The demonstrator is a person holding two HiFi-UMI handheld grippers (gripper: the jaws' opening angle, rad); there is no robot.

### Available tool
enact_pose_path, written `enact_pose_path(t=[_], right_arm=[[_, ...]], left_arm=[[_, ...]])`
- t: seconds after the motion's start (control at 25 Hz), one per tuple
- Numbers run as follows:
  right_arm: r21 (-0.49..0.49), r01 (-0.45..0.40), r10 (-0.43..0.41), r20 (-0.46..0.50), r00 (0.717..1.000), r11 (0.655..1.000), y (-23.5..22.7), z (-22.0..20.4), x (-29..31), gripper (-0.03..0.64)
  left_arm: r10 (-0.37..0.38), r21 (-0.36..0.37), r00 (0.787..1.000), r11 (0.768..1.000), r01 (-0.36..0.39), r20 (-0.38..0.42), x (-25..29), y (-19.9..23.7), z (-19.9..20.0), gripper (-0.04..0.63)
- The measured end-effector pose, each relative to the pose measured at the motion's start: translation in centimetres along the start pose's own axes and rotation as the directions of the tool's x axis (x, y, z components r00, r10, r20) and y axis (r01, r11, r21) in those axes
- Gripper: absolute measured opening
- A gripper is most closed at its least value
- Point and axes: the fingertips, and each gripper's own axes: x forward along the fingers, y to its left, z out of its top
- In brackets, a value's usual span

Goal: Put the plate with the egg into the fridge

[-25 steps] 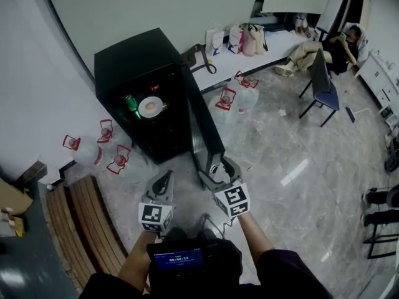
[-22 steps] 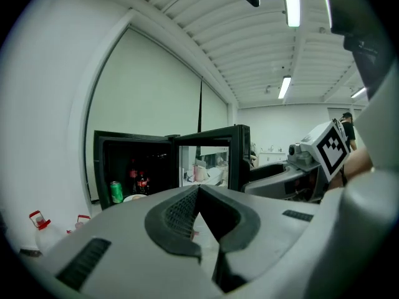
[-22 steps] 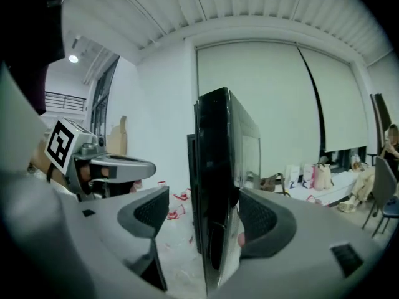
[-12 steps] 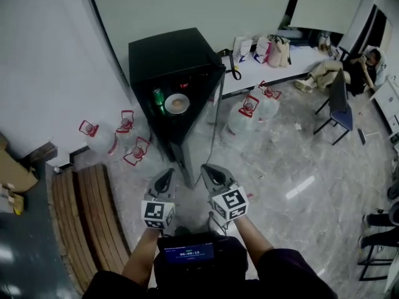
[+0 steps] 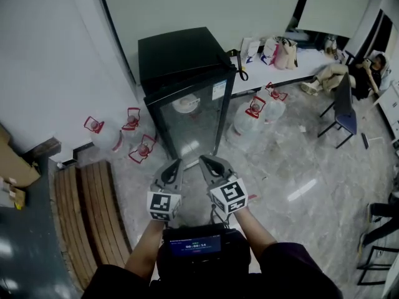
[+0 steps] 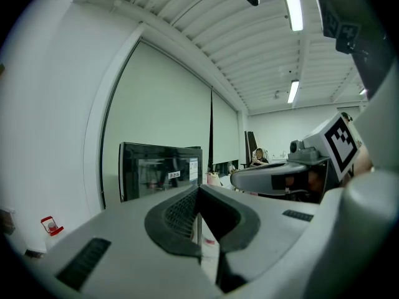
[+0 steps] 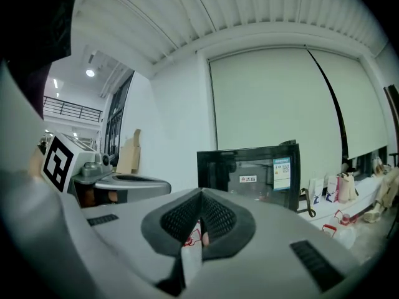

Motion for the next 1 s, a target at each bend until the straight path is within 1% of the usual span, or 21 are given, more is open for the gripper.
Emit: enact_pose_path(t=[0.2,0.4,0.56,0.84,1.0], right_arm=[[-0.010,0.010,-0.009,0.030,1.000,1.000,-0.5,0.8,0.7,0.008],[-0.005,0.015,-0.015,0.003,1.000,1.000,-0.7,0.6,0.8,0.008],[-0.005,0.020,-0.020,0.020,1.000,1.000,-0.8,0.9,1.1,0.008],[0.017,0.021,-0.022,0.007,1.000,1.000,-0.6,0.6,1.3,0.008],[0.020,0.014,-0.014,0.024,1.000,1.000,-0.1,0.6,1.6,0.008]], left_arm=[[-0.004,0.004,1.000,1.000,0.004,0.001,0.6,0.3,0.1,0.009],[-0.009,0.011,1.000,1.000,0.009,0.002,0.7,0.2,0.3,0.009],[-0.008,0.012,1.000,1.000,0.008,0.000,0.8,0.5,0.2,0.009],[-0.003,0.009,1.000,1.000,0.003,-0.006,0.6,0.8,-0.1,0.009],[0.003,0.005,1.000,1.000,-0.003,-0.011,0.2,1.1,-0.3,0.009]])
